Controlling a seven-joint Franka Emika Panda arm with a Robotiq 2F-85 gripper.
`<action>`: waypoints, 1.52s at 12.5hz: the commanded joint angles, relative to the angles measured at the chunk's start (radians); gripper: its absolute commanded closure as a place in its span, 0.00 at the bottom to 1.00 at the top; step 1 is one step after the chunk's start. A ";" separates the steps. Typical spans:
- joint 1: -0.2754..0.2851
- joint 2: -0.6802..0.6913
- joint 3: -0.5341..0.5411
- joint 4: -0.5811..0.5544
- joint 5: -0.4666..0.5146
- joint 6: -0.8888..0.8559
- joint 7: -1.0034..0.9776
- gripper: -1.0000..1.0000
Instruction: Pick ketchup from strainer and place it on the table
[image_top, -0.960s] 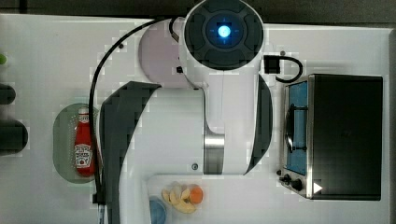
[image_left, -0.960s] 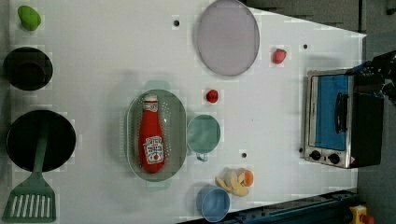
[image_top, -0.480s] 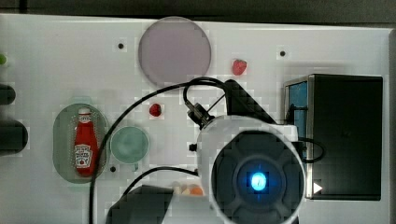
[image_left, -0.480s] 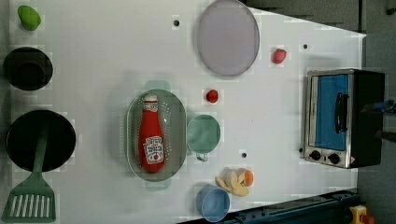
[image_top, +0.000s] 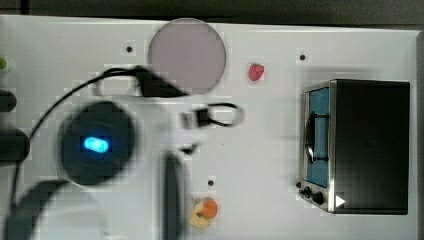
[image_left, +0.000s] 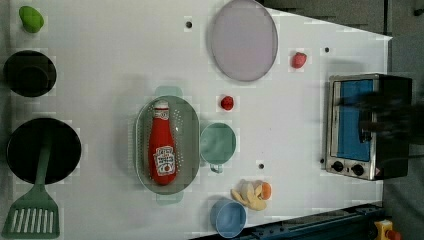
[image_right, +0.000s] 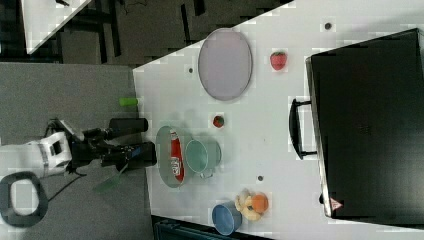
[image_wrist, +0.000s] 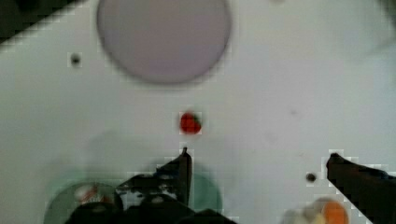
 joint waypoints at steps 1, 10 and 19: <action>0.043 0.040 0.150 -0.009 0.003 0.065 -0.019 0.00; 0.049 0.289 0.437 -0.058 -0.045 0.287 0.010 0.00; 0.073 0.608 0.438 -0.139 -0.292 0.540 0.236 0.00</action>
